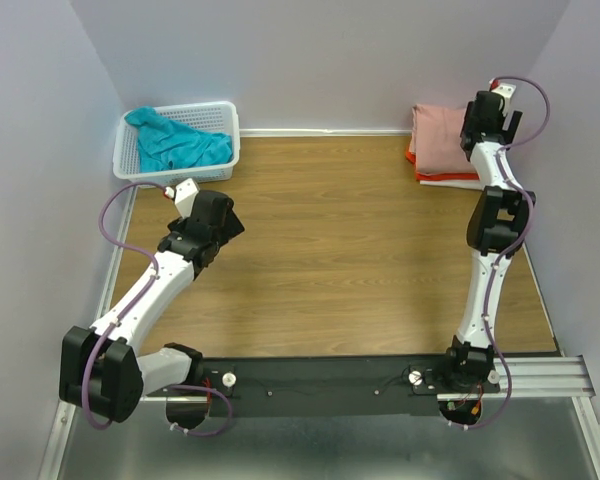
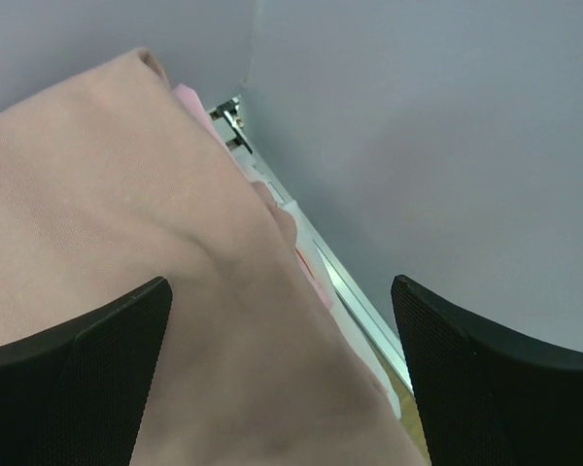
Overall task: Fold and stack the t-shirts
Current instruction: Reset both grippers
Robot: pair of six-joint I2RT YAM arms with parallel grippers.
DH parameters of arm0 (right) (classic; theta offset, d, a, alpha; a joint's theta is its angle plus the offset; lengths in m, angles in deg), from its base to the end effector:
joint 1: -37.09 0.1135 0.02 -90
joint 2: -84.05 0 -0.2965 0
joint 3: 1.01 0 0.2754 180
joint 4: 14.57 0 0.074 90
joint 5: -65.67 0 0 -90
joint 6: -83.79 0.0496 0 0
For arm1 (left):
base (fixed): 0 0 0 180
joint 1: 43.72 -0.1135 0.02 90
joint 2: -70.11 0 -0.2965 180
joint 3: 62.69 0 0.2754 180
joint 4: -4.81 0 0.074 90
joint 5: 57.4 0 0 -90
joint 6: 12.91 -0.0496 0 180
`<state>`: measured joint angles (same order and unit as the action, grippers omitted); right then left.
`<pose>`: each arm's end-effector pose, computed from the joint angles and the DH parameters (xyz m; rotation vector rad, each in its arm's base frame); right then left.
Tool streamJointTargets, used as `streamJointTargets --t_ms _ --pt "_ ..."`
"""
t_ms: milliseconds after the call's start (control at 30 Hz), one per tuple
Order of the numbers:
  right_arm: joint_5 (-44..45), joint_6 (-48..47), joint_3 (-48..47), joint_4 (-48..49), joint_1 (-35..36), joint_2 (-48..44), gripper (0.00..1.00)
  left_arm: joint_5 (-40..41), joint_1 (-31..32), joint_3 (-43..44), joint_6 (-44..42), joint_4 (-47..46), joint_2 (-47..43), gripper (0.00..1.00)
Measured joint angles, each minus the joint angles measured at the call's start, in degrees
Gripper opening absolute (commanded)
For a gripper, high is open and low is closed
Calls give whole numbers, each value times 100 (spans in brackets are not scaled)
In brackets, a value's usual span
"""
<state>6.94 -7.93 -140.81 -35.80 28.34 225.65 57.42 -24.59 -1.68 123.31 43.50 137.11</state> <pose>0.6234 -0.1220 0.2435 0.4762 1.9095 -0.6561 0.2550 -0.0664 0.2740 -0.7296 2.1438 -0.0906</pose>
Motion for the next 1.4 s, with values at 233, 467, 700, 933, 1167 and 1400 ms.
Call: streamJointTargets --t_ms 233,467,700,933,1167,1400 --pt "-92 273 868 -59 4 -723 100 -44 0 -20 -35 -20 -177 98" --pt "-474 813 2131 -2 2 -2385 100 -173 0 -105 -76 -31 -837 98" --pt "-610 1445 4103 151 70 -4498 100 -385 0 -319 -120 -199 -1499 98" --pt "-1088 2332 6771 157 262 -7014 100 -457 0 -494 -125 -328 -1768 98" --pt "-2236 2876 8649 -170 269 -8968 100 -459 0 -535 -122 -363 -1902 99" --pt "-3008 3174 9814 -468 271 -10312 100 -343 0 -619 -70 -372 -2059 98"
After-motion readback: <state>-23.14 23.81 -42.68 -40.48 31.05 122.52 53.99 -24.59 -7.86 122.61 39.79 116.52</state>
